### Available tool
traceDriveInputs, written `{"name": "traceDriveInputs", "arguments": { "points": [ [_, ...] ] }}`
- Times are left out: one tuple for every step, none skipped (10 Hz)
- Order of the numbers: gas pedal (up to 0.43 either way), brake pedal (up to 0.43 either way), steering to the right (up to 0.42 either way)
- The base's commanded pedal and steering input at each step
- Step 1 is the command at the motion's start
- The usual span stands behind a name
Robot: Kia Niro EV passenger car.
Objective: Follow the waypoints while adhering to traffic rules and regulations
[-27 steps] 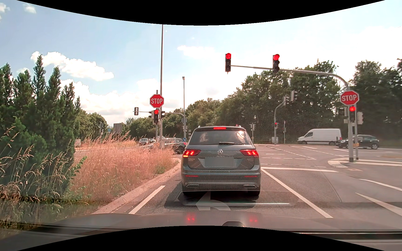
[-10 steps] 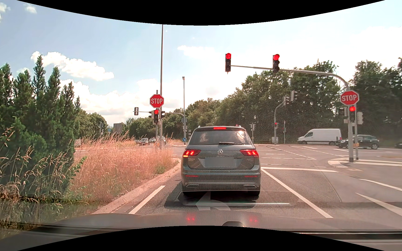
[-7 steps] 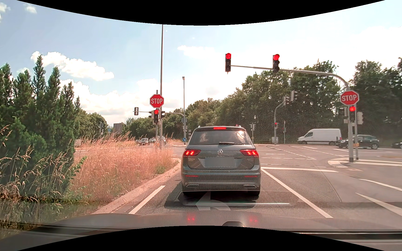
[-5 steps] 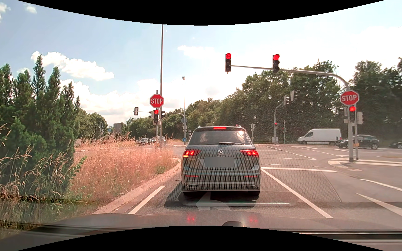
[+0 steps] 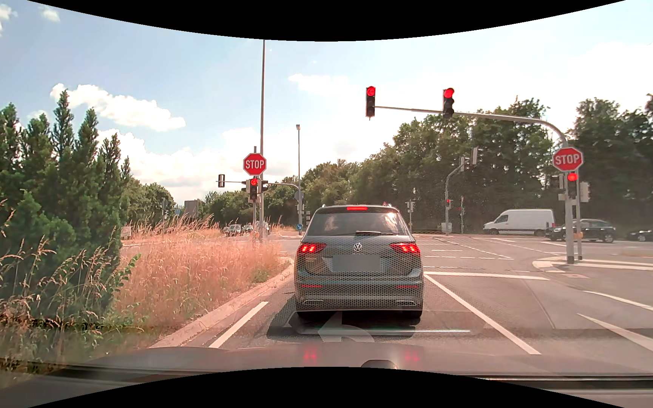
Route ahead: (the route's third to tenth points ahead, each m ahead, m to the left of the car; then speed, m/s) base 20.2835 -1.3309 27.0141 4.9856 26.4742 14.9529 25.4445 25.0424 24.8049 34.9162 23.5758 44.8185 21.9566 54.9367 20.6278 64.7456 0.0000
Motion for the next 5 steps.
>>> {"name": "traceDriveInputs", "arguments": {
  "points": [
    [0.000, 0.244, 0.008],
    [0.000, 0.232, 0.008],
    [0.000, 0.232, 0.008],
    [0.000, 0.213, 0.008],
    [0.000, 0.189, 0.008]
  ]
}}
